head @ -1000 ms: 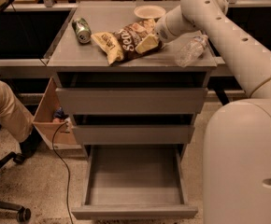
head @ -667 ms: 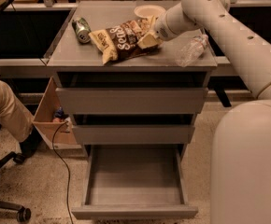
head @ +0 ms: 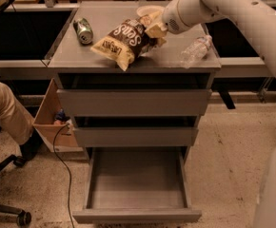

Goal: Place brown chip bag into bottom drawer

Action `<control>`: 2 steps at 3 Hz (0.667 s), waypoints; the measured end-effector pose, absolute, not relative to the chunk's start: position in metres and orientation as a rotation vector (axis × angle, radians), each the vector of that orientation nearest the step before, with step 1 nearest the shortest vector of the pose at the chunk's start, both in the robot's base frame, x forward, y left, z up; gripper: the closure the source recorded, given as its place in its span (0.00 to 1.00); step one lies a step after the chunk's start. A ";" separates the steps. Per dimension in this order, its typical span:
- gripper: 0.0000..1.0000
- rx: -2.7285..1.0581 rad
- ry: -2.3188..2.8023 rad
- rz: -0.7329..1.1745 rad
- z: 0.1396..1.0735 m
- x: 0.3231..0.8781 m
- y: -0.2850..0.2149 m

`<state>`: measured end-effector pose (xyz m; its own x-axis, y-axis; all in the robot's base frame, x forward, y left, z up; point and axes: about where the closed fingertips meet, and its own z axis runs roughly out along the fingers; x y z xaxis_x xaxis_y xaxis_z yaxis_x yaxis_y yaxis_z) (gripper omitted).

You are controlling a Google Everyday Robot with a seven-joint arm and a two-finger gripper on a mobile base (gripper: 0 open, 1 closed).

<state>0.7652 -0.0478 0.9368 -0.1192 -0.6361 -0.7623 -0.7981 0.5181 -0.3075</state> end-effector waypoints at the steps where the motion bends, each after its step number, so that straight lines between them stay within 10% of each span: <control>1: 1.00 -1.203 1.789 0.286 0.955 0.728 -0.046; 2: 1.00 -1.200 1.760 0.383 0.967 0.687 -0.048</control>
Offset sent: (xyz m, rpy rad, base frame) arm -0.1294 -0.0111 0.0484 0.1949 0.0464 0.1351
